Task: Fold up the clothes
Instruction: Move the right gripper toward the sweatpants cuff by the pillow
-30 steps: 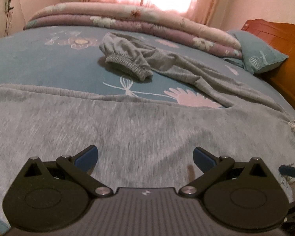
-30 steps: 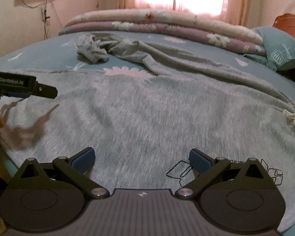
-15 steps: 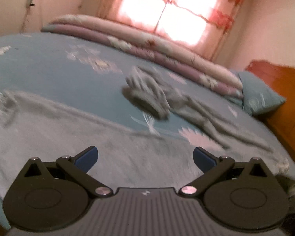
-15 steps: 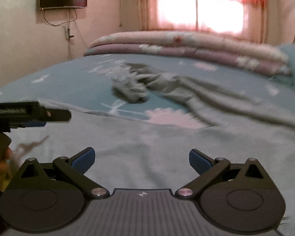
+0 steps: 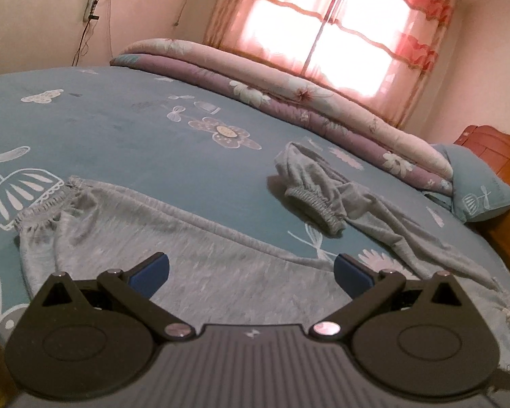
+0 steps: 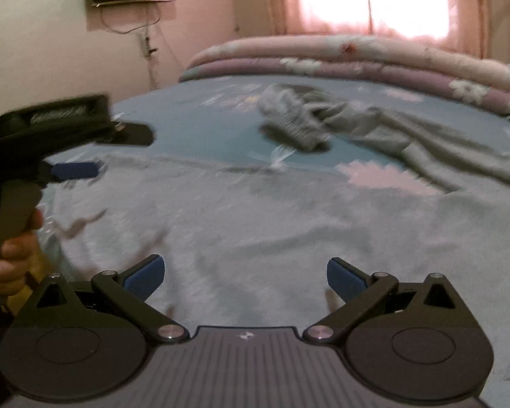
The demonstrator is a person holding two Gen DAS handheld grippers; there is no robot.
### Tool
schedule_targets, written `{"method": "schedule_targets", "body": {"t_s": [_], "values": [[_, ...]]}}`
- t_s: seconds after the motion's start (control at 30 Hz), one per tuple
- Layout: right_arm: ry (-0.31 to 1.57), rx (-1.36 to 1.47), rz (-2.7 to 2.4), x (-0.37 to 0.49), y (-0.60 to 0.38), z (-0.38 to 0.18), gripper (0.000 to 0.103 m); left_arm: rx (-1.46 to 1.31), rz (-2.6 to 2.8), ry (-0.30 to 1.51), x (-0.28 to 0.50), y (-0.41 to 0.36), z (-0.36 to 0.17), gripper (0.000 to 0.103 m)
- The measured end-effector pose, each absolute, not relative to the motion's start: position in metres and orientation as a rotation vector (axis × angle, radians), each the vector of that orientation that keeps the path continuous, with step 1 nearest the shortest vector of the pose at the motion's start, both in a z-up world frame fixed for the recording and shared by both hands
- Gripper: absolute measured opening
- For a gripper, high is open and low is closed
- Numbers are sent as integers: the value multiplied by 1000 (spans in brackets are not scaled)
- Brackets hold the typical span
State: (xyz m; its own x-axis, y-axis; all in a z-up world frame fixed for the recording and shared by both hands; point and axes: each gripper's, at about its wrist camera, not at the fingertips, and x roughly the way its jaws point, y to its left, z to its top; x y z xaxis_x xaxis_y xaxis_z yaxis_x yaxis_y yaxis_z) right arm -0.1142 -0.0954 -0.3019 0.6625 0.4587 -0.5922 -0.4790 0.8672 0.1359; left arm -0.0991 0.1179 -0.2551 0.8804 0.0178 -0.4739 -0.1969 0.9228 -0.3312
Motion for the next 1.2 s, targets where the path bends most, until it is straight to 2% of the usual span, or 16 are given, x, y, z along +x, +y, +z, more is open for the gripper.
{"method": "schedule_targets", "body": {"t_s": [0.37, 0.7, 1.0, 1.2], "values": [[613, -15, 494, -145, -101, -285, 103, -367, 127, 489, -102, 117, -255, 102], [732, 163, 488, -143, -123, -301, 103, -355, 93, 513, -97, 109, -258, 102], [712, 270, 423, -138, -147, -294, 103, -356, 97, 531, -95, 108, -262, 102], [660, 236, 421, -148, -150, -286, 103, -357, 99, 544, -92, 106, -262, 102]]}}
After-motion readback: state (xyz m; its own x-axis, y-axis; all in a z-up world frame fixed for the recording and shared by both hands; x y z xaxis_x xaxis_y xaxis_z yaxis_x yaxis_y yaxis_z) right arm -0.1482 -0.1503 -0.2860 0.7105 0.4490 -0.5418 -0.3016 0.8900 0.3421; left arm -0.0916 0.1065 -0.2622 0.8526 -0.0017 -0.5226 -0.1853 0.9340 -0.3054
